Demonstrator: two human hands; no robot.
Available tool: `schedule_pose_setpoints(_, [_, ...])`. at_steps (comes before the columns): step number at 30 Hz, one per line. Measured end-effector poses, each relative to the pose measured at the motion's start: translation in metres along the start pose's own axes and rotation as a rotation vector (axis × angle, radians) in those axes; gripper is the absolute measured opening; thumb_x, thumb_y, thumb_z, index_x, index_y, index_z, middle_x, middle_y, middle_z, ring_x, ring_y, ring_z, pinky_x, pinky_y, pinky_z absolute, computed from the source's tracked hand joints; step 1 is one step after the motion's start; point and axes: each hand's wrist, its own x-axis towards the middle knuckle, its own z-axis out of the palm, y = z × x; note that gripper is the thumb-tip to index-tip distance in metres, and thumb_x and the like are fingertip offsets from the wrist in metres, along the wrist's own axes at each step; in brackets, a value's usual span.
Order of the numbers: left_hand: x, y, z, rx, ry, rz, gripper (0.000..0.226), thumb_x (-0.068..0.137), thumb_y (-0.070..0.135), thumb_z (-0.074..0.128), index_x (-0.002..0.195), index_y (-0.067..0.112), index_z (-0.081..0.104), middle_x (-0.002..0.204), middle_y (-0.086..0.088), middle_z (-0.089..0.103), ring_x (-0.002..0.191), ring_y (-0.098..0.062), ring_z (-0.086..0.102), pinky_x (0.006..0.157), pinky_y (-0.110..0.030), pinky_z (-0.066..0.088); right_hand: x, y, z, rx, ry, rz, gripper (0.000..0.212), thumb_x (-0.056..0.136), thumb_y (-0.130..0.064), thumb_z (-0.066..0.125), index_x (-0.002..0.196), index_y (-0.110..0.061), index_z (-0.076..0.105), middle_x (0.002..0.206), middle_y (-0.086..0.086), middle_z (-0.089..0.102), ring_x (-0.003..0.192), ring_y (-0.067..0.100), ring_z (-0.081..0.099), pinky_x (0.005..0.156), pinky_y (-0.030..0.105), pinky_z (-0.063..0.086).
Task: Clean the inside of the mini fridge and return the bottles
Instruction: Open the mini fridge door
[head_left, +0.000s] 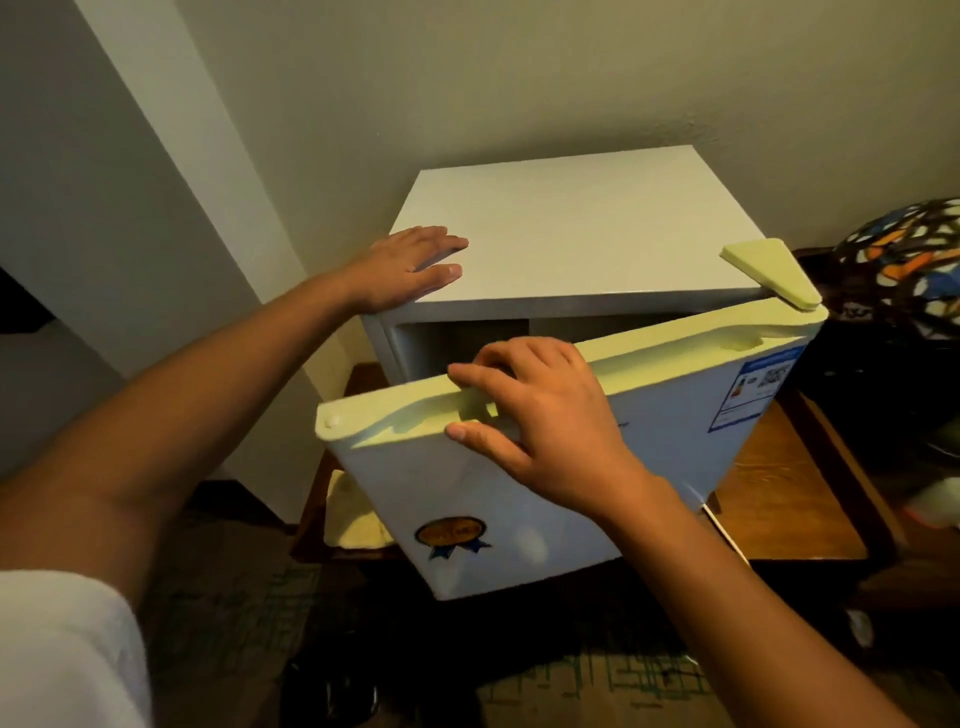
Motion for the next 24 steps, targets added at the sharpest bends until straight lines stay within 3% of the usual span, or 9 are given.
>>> schedule_pose_setpoints(5, [0.002, -0.008, 0.004, -0.026, 0.004, 0.025, 0.064, 0.097, 0.069, 0.023, 0.155, 0.042, 0.020, 0.168, 0.000, 0.014, 0.155, -0.021, 0.010, 0.123, -0.052, 0.013, -0.038, -0.010, -0.018, 0.271, 0.083, 0.093, 0.043, 0.098, -0.057, 0.041, 0.118, -0.033, 0.070, 0.116, -0.017, 0.066, 0.113, 0.001, 0.051, 0.092, 0.027, 0.040])
schedule_pose_setpoints(9, [0.004, -0.013, 0.006, -0.013, 0.009, 0.065, 0.072, 0.092, 0.076, 0.017, 0.155, 0.040, 0.021, 0.167, -0.001, 0.016, 0.155, -0.021, 0.011, 0.123, -0.052, 0.014, -0.061, -0.022, -0.021, 0.111, 0.136, 0.192, 0.037, 0.099, -0.051, 0.043, 0.115, -0.034, 0.072, 0.118, -0.017, 0.067, 0.118, 0.004, 0.053, 0.100, 0.035, 0.040])
schedule_pose_setpoints(14, [0.000, -0.007, 0.004, 0.097, 0.133, 0.182, 0.078, 0.091, 0.070, 0.013, 0.150, 0.026, 0.039, 0.161, -0.009, 0.032, 0.152, -0.029, 0.020, 0.122, -0.051, 0.018, -0.070, -0.041, -0.029, -0.046, 0.062, 0.369, 0.046, 0.098, -0.049, 0.029, 0.126, -0.038, 0.065, 0.137, -0.017, 0.058, 0.138, 0.002, 0.038, 0.123, 0.037, 0.011])
schedule_pose_setpoints(18, [-0.002, -0.010, 0.006, 0.065, 0.141, 0.291, 0.077, 0.095, 0.071, 0.013, 0.151, 0.025, 0.038, 0.161, -0.006, 0.033, 0.151, -0.028, 0.023, 0.121, -0.048, 0.022, -0.066, -0.072, -0.034, -0.141, -0.102, 0.538, 0.068, 0.094, -0.069, 0.017, 0.147, -0.035, 0.042, 0.160, -0.010, 0.032, 0.151, 0.006, 0.009, 0.124, 0.037, -0.003])
schedule_pose_setpoints(21, [-0.007, -0.006, 0.004, 0.046, 0.128, 0.332, 0.065, 0.100, 0.061, 0.023, 0.151, 0.023, 0.037, 0.158, -0.006, 0.039, 0.145, -0.029, 0.035, 0.115, -0.050, 0.030, -0.069, -0.113, -0.032, -0.185, -0.183, 0.544, 0.077, 0.090, -0.080, 0.019, 0.150, -0.034, 0.036, 0.163, -0.012, 0.023, 0.152, 0.006, 0.001, 0.124, 0.039, -0.004])
schedule_pose_setpoints(24, [-0.010, -0.003, 0.005, 0.089, 0.163, 0.325, 0.060, 0.103, 0.056, 0.022, 0.151, 0.022, 0.037, 0.156, -0.006, 0.042, 0.141, -0.030, 0.040, 0.112, -0.054, 0.030, -0.075, -0.146, -0.030, -0.097, -0.210, 0.530, 0.078, 0.088, -0.082, 0.025, 0.152, -0.038, 0.032, 0.162, -0.020, 0.018, 0.150, -0.004, -0.006, 0.121, 0.031, -0.010])
